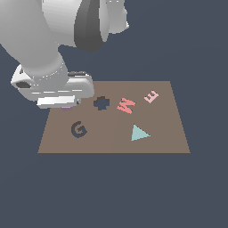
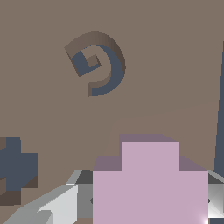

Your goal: Insert a designated object into the corresponding slot on a board.

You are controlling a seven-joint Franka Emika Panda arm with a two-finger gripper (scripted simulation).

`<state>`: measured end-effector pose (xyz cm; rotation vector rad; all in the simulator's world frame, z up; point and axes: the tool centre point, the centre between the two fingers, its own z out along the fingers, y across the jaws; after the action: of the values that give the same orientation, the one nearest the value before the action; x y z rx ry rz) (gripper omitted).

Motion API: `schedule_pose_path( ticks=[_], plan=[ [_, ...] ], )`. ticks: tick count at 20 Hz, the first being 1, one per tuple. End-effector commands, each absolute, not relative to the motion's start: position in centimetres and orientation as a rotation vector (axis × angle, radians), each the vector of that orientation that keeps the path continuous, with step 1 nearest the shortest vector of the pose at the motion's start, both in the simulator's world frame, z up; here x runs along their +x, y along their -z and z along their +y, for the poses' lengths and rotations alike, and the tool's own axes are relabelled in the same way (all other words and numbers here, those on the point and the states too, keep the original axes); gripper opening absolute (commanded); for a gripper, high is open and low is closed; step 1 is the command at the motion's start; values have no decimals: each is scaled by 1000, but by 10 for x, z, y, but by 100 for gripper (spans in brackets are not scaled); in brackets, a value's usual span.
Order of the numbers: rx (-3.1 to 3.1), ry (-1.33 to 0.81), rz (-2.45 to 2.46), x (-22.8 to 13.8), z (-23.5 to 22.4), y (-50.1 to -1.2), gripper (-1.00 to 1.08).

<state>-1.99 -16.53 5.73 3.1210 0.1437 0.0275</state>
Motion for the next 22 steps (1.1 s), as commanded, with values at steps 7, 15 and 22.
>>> schedule_pose_path(
  ticks=[7, 15, 22],
  plan=[
    [3067, -10, 606, -22, -154, -53, -100],
    [2927, 7, 1111, -25, -142, -48, -100],
    [2738, 16, 1531, -27, -131, -45, -100]
  ],
)
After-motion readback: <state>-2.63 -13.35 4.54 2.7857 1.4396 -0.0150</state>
